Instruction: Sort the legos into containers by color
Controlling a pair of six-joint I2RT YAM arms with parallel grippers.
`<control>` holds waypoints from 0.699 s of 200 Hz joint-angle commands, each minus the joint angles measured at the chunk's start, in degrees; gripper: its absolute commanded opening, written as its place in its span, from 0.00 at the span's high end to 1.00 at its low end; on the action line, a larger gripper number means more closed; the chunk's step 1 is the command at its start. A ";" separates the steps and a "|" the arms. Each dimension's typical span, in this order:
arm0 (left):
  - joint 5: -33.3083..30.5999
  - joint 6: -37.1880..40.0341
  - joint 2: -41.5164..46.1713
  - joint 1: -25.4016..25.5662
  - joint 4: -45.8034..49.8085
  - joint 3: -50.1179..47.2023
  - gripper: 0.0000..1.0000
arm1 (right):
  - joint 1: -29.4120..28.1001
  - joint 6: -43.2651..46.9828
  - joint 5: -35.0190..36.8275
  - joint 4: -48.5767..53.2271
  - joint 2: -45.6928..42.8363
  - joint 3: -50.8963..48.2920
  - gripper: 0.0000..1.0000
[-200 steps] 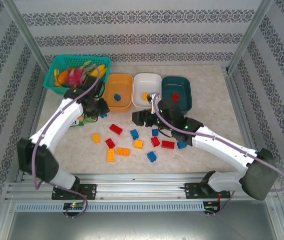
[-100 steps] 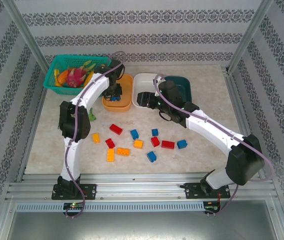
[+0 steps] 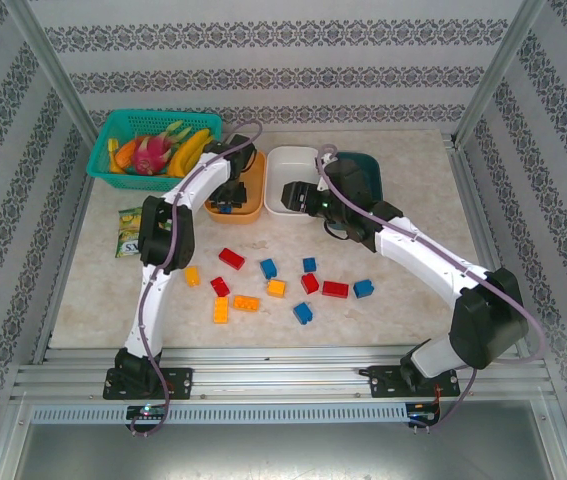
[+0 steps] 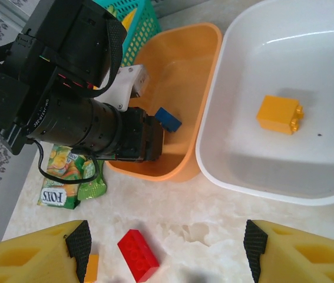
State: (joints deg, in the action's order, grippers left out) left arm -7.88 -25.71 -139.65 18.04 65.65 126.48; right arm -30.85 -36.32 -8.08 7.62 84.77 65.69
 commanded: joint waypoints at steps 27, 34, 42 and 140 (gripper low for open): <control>-0.93 1.54 2.73 0.79 2.86 3.69 0.40 | 0.69 -0.43 2.69 8.86 -5.58 -2.58 0.29; -0.89 1.54 3.66 0.97 2.91 4.16 0.38 | 0.70 -1.31 3.82 12.13 -6.45 -2.52 0.29; -0.50 1.50 4.89 1.16 2.99 4.71 0.36 | 0.70 -2.52 5.17 15.80 -7.46 -2.33 0.30; 14.98 4.83 43.43 8.96 -15.78 -27.39 0.20 | -3.37 -54.71 11.89 39.06 -12.08 -12.24 0.35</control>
State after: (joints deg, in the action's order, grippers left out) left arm -1.91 -24.05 -106.06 22.61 59.27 111.00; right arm -32.86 -71.13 2.74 41.95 71.79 58.35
